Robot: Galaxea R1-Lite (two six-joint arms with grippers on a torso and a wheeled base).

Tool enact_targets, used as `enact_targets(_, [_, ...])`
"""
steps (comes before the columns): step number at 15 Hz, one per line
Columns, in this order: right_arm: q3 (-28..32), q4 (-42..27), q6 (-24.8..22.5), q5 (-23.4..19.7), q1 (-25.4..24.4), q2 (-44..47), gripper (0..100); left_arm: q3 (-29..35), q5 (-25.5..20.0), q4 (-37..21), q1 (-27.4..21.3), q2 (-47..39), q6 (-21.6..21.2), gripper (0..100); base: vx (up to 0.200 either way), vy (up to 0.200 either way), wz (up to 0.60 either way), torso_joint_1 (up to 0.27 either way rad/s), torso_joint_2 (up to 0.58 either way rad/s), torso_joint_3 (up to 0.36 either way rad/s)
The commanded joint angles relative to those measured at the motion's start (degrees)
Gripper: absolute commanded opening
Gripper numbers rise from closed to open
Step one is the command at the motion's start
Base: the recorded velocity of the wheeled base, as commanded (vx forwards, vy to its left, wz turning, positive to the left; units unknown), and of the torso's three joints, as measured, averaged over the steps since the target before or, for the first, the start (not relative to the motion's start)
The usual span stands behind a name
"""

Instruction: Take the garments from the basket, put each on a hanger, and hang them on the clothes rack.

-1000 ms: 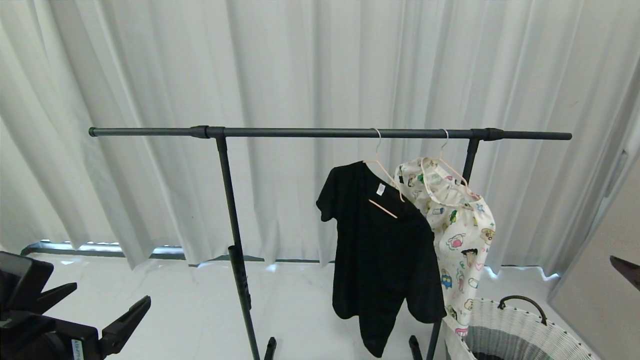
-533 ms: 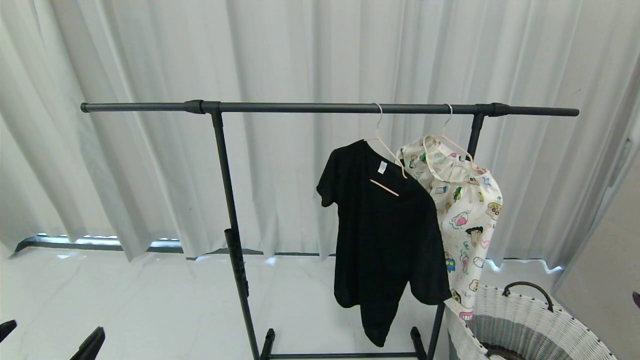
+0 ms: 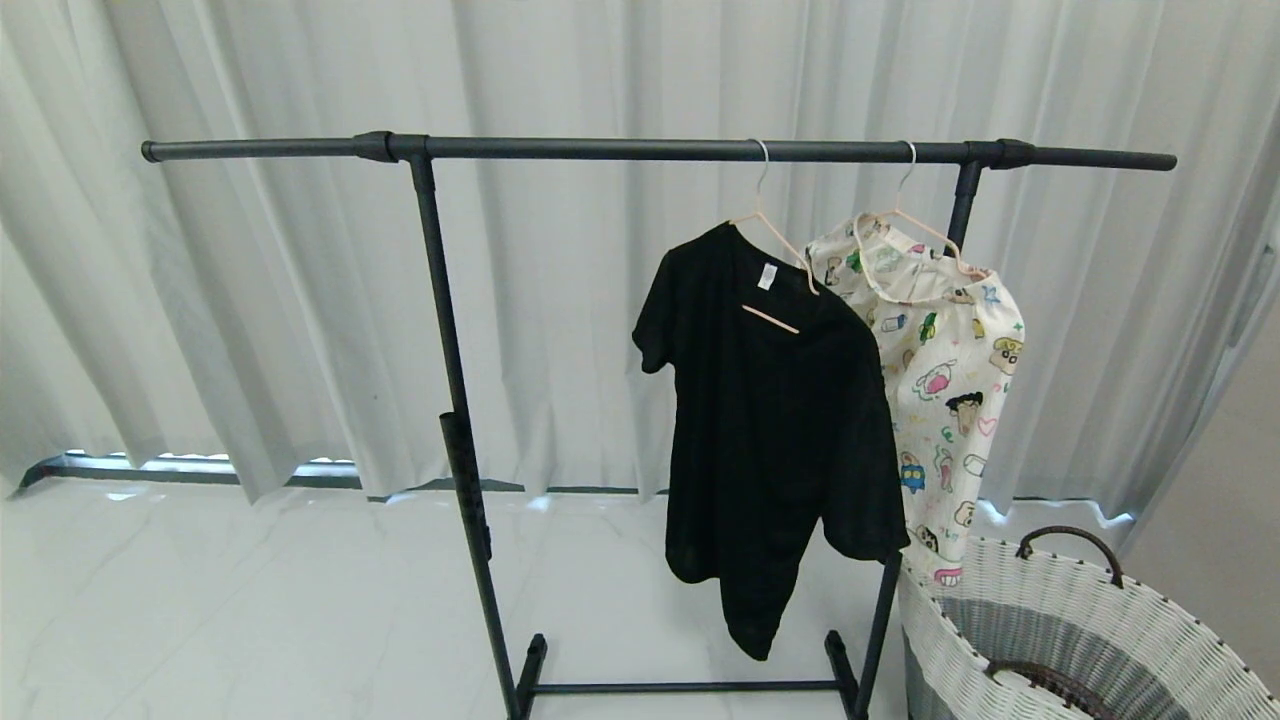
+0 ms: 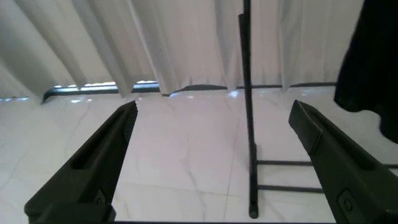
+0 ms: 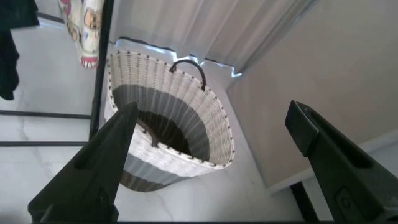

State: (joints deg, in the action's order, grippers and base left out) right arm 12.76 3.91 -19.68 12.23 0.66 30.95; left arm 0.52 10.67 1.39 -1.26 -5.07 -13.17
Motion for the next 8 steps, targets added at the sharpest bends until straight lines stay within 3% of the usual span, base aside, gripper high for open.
enact_targets(1, [-1.95,0.04,0.95,-0.01,0.22,-3.53,100,0.00,0.14,-0.07,0.64,5.07,2.36,100,0.000,0.000,0.00,-0.178,0.48,0.290])
enact_targets(2, [-2.83,0.04,1.75,-0.01,0.22,-4.94,100,-0.08,0.41,-0.07,0.73,5.07,4.03,100,0.000,0.000,0.00,-0.183,0.47,0.295])
enact_targets(5, [-5.91,0.04,3.24,-0.10,0.22,-9.95,100,-0.08,-0.03,-0.07,0.73,5.07,3.50,100,0.000,0.000,0.00,-0.158,0.45,0.294])
enact_targets(7, [-9.16,-0.22,3.50,-0.19,0.13,-15.48,100,0.00,-0.82,-0.07,0.73,5.07,0.95,100,0.000,0.000,0.00,-0.122,0.43,0.286])
enact_targets(8, [-10.48,-0.75,3.50,-0.19,0.22,-17.77,100,-0.08,-3.55,0.02,0.73,5.07,-0.28,100,0.000,0.000,0.00,0.017,0.13,0.012])
